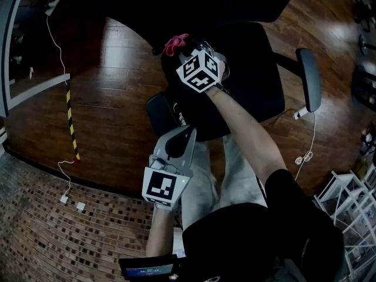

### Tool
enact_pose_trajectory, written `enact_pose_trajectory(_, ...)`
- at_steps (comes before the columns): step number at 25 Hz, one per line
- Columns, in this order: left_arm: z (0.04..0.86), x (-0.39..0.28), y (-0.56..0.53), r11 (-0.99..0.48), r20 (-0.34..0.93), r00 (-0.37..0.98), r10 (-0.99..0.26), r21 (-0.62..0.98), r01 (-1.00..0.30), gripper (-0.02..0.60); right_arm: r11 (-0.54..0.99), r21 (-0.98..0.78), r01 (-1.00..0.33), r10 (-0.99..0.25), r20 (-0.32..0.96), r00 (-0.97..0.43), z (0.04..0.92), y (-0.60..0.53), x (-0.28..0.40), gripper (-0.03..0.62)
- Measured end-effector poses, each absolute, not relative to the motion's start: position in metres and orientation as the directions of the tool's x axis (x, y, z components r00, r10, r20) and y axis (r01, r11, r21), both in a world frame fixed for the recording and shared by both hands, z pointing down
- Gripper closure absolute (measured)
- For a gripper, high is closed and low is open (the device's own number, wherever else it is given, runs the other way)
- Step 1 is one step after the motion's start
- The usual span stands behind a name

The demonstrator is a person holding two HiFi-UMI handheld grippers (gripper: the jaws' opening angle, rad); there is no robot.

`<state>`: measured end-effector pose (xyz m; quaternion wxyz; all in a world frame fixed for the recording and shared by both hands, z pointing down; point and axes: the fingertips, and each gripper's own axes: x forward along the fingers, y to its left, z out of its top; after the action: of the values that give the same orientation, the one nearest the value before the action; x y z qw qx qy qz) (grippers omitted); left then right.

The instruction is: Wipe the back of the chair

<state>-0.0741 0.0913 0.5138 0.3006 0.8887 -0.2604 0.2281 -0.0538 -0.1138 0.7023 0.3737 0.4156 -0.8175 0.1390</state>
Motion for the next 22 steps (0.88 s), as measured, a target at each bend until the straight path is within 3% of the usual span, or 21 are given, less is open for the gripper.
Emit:
enact_pose_trajectory(12,0.516,-0.016,0.078,-0.723,0.571,0.780,-0.257,0.421,-0.547,0.588,0.425,0.084,-0.901,-0.606,0.766,-0.214,0.722,-0.129,0.094,0.542)
enact_pose_trajectory(22,0.521,0.020,0.078,-0.758,0.576,0.791,-0.207,0.417,-0.502,0.588,0.108,0.074,-0.991,-0.619,0.785,-0.009,0.722,-0.120,0.207,0.542)
